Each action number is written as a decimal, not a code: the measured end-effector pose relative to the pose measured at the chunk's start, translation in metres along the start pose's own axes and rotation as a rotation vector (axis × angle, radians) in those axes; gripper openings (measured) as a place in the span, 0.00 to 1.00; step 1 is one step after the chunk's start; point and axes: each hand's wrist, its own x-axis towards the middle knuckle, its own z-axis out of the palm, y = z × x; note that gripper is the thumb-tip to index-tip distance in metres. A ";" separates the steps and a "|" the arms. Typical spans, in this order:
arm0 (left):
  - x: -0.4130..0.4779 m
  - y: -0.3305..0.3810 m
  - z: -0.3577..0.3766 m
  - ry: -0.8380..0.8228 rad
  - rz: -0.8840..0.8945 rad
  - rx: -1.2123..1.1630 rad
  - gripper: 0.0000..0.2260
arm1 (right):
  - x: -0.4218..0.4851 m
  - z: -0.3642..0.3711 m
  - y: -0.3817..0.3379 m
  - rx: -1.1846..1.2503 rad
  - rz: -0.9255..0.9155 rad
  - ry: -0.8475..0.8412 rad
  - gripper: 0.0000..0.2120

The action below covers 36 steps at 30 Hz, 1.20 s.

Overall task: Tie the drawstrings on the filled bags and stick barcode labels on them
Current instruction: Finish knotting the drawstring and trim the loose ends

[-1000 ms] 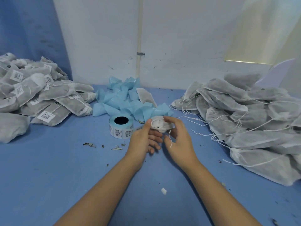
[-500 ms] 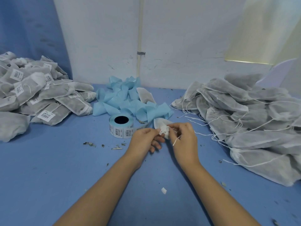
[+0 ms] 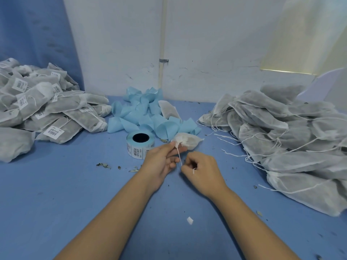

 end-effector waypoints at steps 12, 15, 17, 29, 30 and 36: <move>0.000 -0.002 -0.001 -0.136 -0.040 -0.176 0.09 | -0.003 -0.011 -0.005 0.395 0.102 0.407 0.12; -0.001 -0.004 0.001 -0.162 -0.033 -0.159 0.10 | -0.003 -0.013 -0.009 0.384 0.136 0.499 0.15; -0.002 -0.005 0.002 -0.185 -0.029 -0.138 0.12 | -0.001 -0.012 -0.012 0.379 0.152 0.455 0.14; -0.009 -0.010 0.012 -0.200 0.005 0.162 0.18 | 0.007 -0.010 -0.020 1.027 0.544 0.229 0.11; -0.009 -0.010 0.013 -0.199 -0.009 0.164 0.18 | 0.008 -0.011 -0.020 1.057 0.580 0.239 0.10; -0.009 -0.008 0.019 -0.208 -0.036 0.201 0.17 | 0.011 -0.015 -0.015 1.175 0.678 0.272 0.06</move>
